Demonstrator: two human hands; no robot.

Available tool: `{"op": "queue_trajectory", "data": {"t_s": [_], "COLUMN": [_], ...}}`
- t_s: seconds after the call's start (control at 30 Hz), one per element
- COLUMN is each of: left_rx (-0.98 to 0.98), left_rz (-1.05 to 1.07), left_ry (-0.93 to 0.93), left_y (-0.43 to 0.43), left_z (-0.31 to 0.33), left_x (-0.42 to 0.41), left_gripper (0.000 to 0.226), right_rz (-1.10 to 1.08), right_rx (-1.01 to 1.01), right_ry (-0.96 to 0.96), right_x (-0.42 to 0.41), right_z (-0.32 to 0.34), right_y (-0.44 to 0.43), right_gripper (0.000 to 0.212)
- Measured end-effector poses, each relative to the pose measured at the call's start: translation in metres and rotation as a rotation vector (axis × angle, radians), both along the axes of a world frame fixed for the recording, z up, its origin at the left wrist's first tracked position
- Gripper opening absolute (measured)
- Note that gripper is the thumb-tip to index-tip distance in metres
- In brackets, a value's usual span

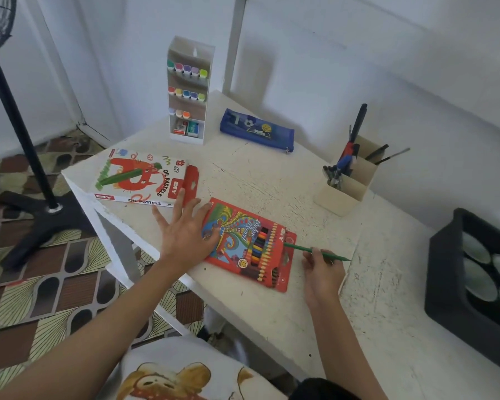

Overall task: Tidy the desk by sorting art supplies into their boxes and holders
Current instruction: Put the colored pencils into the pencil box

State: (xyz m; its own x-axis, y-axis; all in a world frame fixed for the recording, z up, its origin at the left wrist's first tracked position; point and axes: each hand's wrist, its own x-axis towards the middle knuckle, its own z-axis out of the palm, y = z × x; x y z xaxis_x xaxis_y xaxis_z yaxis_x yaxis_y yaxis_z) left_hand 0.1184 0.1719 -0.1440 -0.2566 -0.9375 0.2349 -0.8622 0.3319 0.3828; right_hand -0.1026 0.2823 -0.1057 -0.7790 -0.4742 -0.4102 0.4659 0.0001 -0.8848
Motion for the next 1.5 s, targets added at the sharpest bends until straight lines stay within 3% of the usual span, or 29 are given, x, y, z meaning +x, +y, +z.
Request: {"op": "queue_trajectory", "data": {"t_s": [0.17,0.37,0.63,0.77,0.87,1.0,1.3,1.4,1.5], "left_rx": [-0.008,0.003,-0.013,-0.01,-0.011,-0.006,0.01,-0.107,-0.242], "left_rz": [-0.004,-0.009,-0.009,-0.011,-0.018,-0.02,-0.024,-0.15,-0.343], "left_ry": [0.004,0.021,0.013,0.012,0.008,0.008,-0.061,-0.234,-0.355], "left_y": [0.0,0.0,0.0,0.0,-0.001,-0.001,-0.002,-0.002,-0.009], "left_z": [0.0,-0.001,-0.001,-0.001,-0.001,-0.001,0.0,0.002,0.005], "left_x": [0.0,0.0,0.0,0.0,0.0,0.0,-0.001,-0.003,-0.009], "left_gripper": [0.075,0.066,0.065,0.063,0.063,0.063,0.062,0.054,0.056], "right_rz": [-0.048,-0.104,-0.163,-0.198,-0.185,-0.084,0.421,0.535,0.638], "right_rx": [0.024,0.051,0.024,0.011,0.046,0.193,0.448,0.512,0.539], "right_ry": [0.041,0.104,0.178,0.175,0.214,0.44,0.889,1.104,1.195], "right_x": [0.003,0.007,0.014,0.015,0.015,0.017,0.023,0.026,0.026], "right_z": [-0.003,-0.005,-0.01,-0.011,-0.014,-0.017,-0.025,-0.029,-0.031], "right_y": [0.002,-0.006,-0.003,-0.004,-0.003,0.0,0.003,0.006,0.008], "right_gripper": [0.02,0.027,0.067,0.065,0.05,0.021,0.04,0.04,0.045]}}
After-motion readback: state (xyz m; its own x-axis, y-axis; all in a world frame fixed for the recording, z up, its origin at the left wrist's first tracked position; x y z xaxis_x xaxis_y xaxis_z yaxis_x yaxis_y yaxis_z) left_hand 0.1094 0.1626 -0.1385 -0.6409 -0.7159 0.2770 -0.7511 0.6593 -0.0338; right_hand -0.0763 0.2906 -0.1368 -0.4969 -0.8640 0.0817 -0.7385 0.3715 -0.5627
